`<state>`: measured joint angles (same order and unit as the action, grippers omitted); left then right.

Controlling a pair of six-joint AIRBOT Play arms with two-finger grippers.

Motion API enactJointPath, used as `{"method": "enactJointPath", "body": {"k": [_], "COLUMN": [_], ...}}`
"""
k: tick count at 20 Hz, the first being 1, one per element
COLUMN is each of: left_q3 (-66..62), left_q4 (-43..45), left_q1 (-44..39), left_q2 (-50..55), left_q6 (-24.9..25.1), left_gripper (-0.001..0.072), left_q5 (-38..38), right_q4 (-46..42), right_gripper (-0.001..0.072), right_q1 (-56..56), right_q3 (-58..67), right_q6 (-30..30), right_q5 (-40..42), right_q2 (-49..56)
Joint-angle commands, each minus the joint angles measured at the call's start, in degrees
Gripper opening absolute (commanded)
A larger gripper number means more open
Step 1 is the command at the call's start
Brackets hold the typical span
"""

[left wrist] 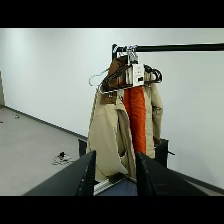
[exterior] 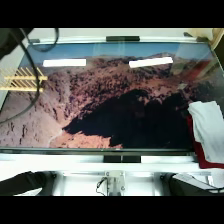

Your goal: Fold the shirts.

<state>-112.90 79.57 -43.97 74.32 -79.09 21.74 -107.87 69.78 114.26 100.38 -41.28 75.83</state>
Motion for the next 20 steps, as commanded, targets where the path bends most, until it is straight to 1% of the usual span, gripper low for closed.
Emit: {"method": "enactJointPath", "body": {"k": [1,6,12,18,20], "left_q3": [0.0,0.0,0.0,-0.02,-0.02], "left_q4": [-0.02,-0.04,-0.04,-0.04,-0.04], "left_q1": [0.0,-0.07,-0.98,-0.94,-0.94], "left_q2": [0.02,-0.04,-0.09,-0.87,-1.18], "left_q6": [-0.02,-0.24,-0.2,-0.24,-0.24], "left_gripper": [0.0336,0.0335,0.0335,0.0335,0.0334], "left_q5": [0.07,4.26,4.37,4.59,6.32], "right_q4": [-0.11,-1.36,-2.43,-1.75,-1.57], "right_gripper": [0.0087,0.0087,0.0087,0.0087,0.0086], "right_q1": [1.31,1.36,3.23,6.6,7.02], "right_q3": [0.07,0.09,0.09,1.81,1.81], "right_q6": [0.55,3.06,5.99,6.4,6.58], "right_q5": [3.69,7.28,10.16,9.9,9.27], "right_q2": [0.87,2.56,4.26,6.93,7.67]}}
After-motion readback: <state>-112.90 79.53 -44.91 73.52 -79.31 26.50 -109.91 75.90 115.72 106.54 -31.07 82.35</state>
